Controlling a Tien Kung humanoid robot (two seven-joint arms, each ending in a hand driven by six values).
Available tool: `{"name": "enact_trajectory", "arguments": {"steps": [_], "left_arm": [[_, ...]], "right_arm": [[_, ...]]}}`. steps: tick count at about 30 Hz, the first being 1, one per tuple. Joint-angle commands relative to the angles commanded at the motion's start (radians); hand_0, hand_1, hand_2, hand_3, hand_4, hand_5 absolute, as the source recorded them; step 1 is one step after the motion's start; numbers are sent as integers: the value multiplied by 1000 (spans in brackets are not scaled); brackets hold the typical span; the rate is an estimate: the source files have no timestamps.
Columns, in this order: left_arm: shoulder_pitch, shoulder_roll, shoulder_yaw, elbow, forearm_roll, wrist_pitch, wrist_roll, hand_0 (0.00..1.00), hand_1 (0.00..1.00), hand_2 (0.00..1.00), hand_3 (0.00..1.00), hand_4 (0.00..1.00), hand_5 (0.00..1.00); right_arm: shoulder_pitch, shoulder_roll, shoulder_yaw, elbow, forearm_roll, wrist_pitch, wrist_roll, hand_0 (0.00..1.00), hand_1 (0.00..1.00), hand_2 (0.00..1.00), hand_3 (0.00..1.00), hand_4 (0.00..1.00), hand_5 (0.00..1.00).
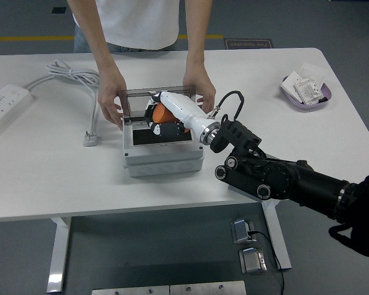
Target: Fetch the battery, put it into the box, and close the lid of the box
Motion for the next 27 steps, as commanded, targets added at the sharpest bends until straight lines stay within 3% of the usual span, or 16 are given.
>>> {"name": "enact_trajectory", "arguments": {"steps": [20,27], "left_arm": [[-3,-3,-7,0,17,-2,2,734,756,741,775,660,433],[1,-3,-12,0,18,-1,4,734,756,737,774,654,428]], "right_arm": [[-11,4,12,-3,38,14,37,713,622,645,601,617,118],[-19,-21,18,42,77,13,37,722,620,637,602,620,118]]}}
